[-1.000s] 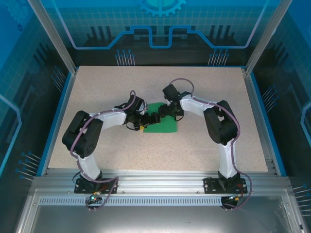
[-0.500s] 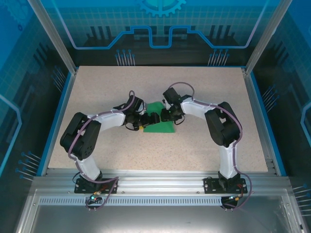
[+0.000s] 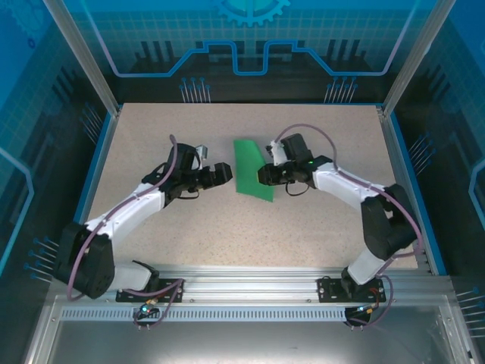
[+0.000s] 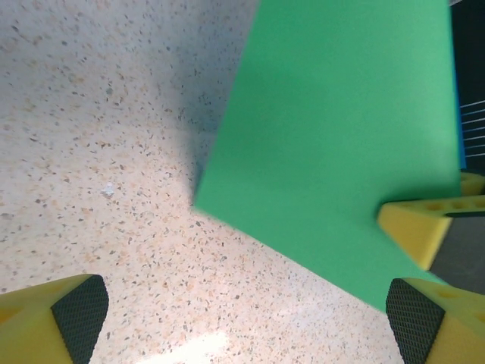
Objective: Fold a paper plane with a square sheet of paper (fold left side to right side)
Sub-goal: Pick up the square sheet of paper from the center of the table.
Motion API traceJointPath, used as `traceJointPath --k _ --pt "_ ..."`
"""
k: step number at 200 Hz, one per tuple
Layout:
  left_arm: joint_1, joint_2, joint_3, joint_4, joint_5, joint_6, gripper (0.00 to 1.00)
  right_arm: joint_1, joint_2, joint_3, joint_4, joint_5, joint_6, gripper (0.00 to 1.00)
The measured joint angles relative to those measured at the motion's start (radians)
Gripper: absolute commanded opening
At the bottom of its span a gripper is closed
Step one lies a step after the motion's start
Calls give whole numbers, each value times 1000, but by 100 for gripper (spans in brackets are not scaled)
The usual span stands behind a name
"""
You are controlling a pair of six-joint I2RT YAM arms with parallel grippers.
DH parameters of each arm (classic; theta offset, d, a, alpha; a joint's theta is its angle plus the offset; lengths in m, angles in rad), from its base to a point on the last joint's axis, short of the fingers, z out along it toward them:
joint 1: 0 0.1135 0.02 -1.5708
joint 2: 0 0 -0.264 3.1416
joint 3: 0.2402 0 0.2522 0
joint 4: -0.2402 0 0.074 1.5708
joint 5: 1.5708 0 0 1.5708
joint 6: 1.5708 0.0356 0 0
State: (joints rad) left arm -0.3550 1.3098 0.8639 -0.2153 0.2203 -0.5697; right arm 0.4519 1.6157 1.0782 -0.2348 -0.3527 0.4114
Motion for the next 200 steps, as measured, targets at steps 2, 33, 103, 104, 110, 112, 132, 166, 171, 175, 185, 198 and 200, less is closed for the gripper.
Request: traceJointPath --k 2,33,103,104,110,112,132,166,171,175,185,198,200 --pt "1 -8 -3 -2 0 1 99 -4 -7 -4 2 -8 -2 21" --pt "3 -137 -31 -3 16 37 98 -120 -135 -62 27 -177 -27 21" --pt "3 -250 -34 137 214 90 99 -241 -380 -69 -13 -507 -64 22" --pt "3 -249 -34 140 216 90 99 -241 -383 -69 -13 -509 -64 22" --pt "3 -241 -34 156 235 90 99 -241 -398 -69 -16 -528 -64 22" --pt "3 -239 -34 160 240 90 99 -241 -404 -69 -17 -534 -64 22" --pt "3 -212 -32 201 290 86 98 -241 -438 -69 -19 -591 -55 22" --pt "2 -168 -12 274 376 68 98 -241 -465 -77 -26 -658 -34 22" --pt "1 -162 -8 281 388 66 98 -241 -467 -78 -29 -663 -34 22" --pt "0 -157 -6 288 398 65 98 -241 -468 -80 -33 -669 -34 22" --pt "-5 -148 0 304 417 63 98 -241 -471 -83 -37 -676 -34 22" --pt "-16 -140 6 319 441 63 95 -240 -472 -86 -41 -681 -30 22" --pt "-19 -139 6 320 445 63 95 -239 -471 -86 -42 -681 -30 22"
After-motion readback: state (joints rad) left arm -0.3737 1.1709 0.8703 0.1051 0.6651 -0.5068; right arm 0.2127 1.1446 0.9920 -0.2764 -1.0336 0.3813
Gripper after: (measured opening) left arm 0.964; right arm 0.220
